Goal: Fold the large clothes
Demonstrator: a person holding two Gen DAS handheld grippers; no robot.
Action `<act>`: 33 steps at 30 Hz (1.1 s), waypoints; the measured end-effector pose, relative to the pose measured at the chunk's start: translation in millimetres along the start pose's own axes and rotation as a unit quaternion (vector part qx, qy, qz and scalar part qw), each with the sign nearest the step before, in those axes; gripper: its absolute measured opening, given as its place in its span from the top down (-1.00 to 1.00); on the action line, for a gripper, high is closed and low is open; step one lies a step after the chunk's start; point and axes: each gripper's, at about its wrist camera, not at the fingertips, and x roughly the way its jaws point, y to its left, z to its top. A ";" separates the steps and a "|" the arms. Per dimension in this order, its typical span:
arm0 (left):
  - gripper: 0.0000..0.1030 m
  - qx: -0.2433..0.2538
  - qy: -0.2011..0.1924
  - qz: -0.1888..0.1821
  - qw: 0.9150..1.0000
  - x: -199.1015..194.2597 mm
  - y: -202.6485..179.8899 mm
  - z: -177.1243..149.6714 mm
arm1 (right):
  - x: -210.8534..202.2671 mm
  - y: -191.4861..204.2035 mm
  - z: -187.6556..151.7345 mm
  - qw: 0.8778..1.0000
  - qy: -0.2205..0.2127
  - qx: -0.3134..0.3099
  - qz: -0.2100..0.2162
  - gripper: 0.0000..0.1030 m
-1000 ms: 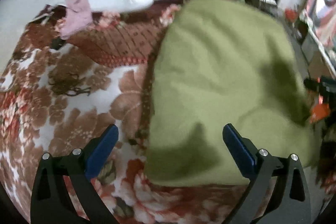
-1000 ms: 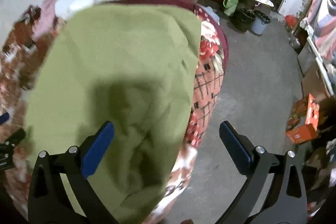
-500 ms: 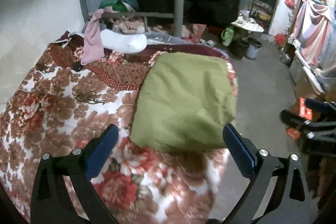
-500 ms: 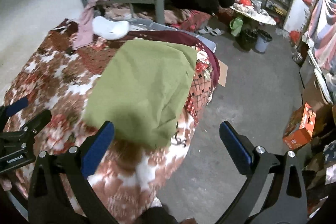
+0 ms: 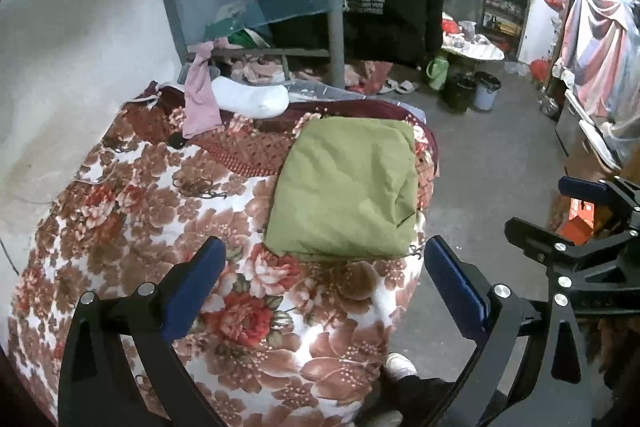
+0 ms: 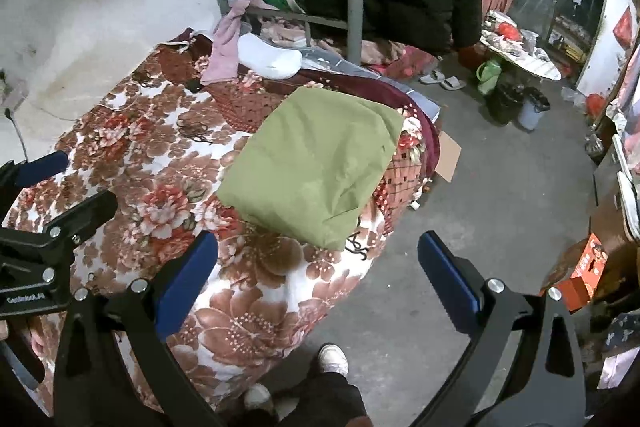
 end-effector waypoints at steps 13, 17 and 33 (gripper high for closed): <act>-0.90 -0.002 0.009 -0.008 1.000 12.4 -18.2 2.1 | -2.4 -32.0 2.3 1.000 -0.006 0.022 -0.005 -0.91; -0.90 0.000 0.011 0.006 1.000 11.1 -19.3 1.9 | -1.6 -32.4 1.3 1.000 -0.003 0.018 -0.003 -0.91; -0.90 -0.012 0.020 0.036 0.999 8.3 -12.8 -0.5 | -1.3 -36.4 -5.6 1.000 0.010 0.025 0.000 -0.91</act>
